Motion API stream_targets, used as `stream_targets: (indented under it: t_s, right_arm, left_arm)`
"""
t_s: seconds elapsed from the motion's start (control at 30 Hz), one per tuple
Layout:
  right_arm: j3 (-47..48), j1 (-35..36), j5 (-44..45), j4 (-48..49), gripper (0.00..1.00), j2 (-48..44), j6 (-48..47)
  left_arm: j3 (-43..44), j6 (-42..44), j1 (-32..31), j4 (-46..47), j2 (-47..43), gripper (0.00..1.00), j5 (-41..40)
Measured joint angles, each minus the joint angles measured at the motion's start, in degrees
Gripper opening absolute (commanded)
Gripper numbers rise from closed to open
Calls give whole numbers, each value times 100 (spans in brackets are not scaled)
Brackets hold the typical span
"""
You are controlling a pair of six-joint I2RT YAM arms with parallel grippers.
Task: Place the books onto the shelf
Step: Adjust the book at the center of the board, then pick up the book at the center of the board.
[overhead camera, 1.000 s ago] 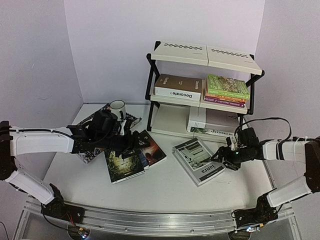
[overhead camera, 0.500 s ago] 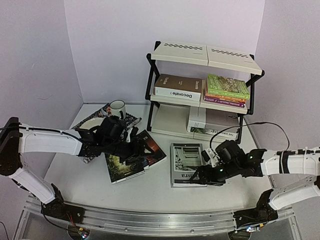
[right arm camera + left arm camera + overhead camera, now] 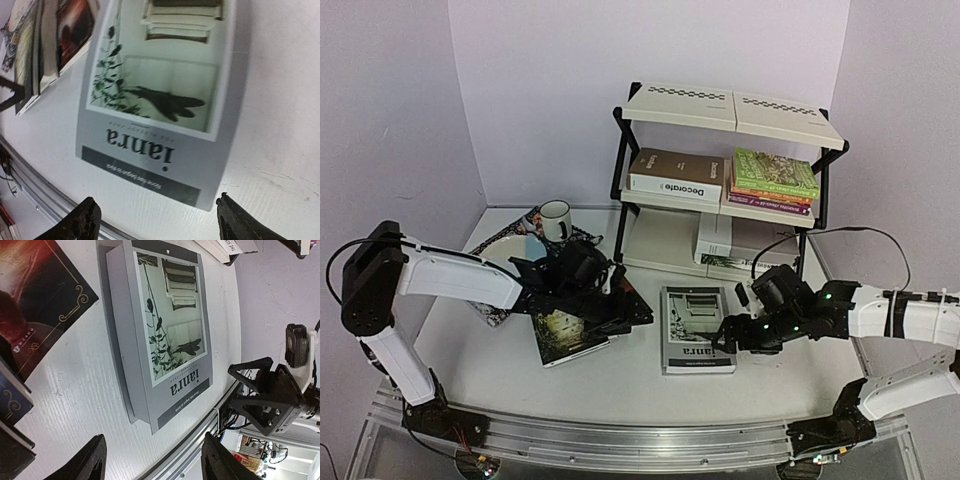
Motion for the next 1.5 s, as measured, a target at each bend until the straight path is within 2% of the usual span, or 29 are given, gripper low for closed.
stream_targets:
  t_s: [0.27,0.63,1.0,1.13,1.27,1.3,1.5]
  right_arm:
    - [-197,-873,-95,-109,65,12,-158]
    - [-540,-880,-642,454,61,504,-124]
    - [-599,-880,-910,805,59,525,-89]
    - [-601,-880,-955,829,58,525,-79]
    - [-601,-880,-1019,845,59,525,-77]
    - [-603,-880,-1019,843,59,525,-75]
    - [-610,-895,-989,815,63,480,-63]
  left_arm:
    - [431,-6,-277,270,772,58,24]
    - [604,-158,-371,613,1366,53,213]
    - [746,-321,-375,770,1727,44,435]
    - [806,-402,-375,843,1864,32,520]
    - [855,-433,-375,874,1886,4,594]
    - [863,-462,-375,876,1886,1,592]
    - [873,-557,-366,889,1884,0,619]
